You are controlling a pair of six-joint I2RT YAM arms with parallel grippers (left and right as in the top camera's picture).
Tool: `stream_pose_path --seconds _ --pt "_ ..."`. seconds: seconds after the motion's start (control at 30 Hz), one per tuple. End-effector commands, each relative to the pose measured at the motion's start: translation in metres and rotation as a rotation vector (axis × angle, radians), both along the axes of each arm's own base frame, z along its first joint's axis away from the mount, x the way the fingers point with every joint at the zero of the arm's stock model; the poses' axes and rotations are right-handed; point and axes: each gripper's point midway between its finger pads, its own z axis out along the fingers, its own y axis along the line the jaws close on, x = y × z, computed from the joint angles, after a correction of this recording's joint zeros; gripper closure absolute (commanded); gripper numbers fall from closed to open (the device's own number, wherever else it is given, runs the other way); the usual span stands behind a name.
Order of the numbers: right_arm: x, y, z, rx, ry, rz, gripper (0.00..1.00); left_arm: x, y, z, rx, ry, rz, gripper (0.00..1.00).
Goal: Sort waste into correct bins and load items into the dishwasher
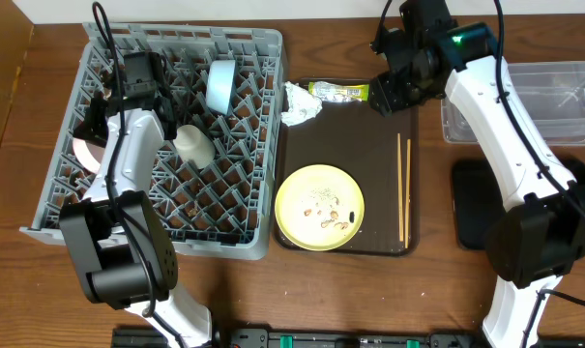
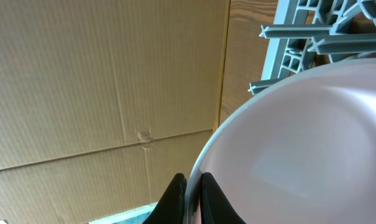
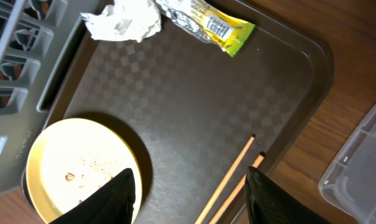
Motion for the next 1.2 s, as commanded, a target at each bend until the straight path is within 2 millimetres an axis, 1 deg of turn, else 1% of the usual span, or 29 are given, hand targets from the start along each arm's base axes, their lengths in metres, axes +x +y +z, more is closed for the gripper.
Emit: stream_pose_path --seconds 0.0,0.07,0.17,0.23,0.3,0.33,0.43,0.57,0.67,0.73,0.87,0.93,1.0,1.03,1.17 --pt "-0.002 0.001 0.008 0.027 -0.01 0.017 0.45 0.003 -0.003 -0.008 0.001 0.048 -0.017 0.92" --pt "-0.002 0.0 0.008 0.026 -0.007 0.018 0.45 0.007 -0.003 -0.003 0.027 0.055 -0.026 0.92" --pt "-0.005 -0.001 0.006 0.022 0.006 0.017 0.45 0.013 0.007 0.022 0.136 0.007 0.01 0.92" --pt "-0.008 -0.001 0.005 0.017 0.015 0.021 0.45 0.013 0.022 0.042 0.209 -0.032 0.062 0.92" --pt "-0.008 -0.002 0.005 0.016 0.018 0.021 0.44 0.009 0.036 0.052 0.241 -0.057 0.105 0.92" --pt "-0.008 -0.002 0.005 0.017 0.018 0.02 0.44 0.004 0.047 0.056 0.249 -0.051 0.127 0.92" --pt "-0.006 -0.001 0.006 0.02 0.009 0.021 0.44 0.0 0.057 0.051 0.224 -0.039 0.125 0.92" --pt "-0.003 0.0 0.007 0.024 -0.004 0.021 0.44 0.005 0.056 0.046 0.207 -0.038 0.101 0.93" --pt "-0.003 0.001 0.007 0.028 -0.005 0.022 0.44 0.011 0.05 0.04 0.202 -0.023 0.082 0.92" --pt "-0.004 0.002 0.008 0.03 -0.004 0.024 0.44 0.015 0.042 0.031 0.196 0.002 0.059 0.92" --pt "-0.004 0.001 0.007 0.03 -0.003 0.024 0.44 0.019 0.023 0.001 0.176 0.095 0.005 0.92" --pt "-0.005 0.0 0.007 0.028 0.003 0.023 0.44 0.019 0.016 -0.013 0.176 0.137 -0.009 0.92" --pt "-0.007 0.0 0.006 0.025 0.01 0.023 0.44 0.018 0.012 -0.023 0.171 0.165 -0.019 0.92" --pt "-0.007 0.0 0.006 0.024 0.014 0.023 0.44 0.017 0.011 -0.027 0.17 0.177 -0.021 0.92" --pt "-0.008 0.0 0.006 0.024 0.016 0.023 0.44 0.015 0.012 -0.027 0.173 0.194 -0.02 0.92"
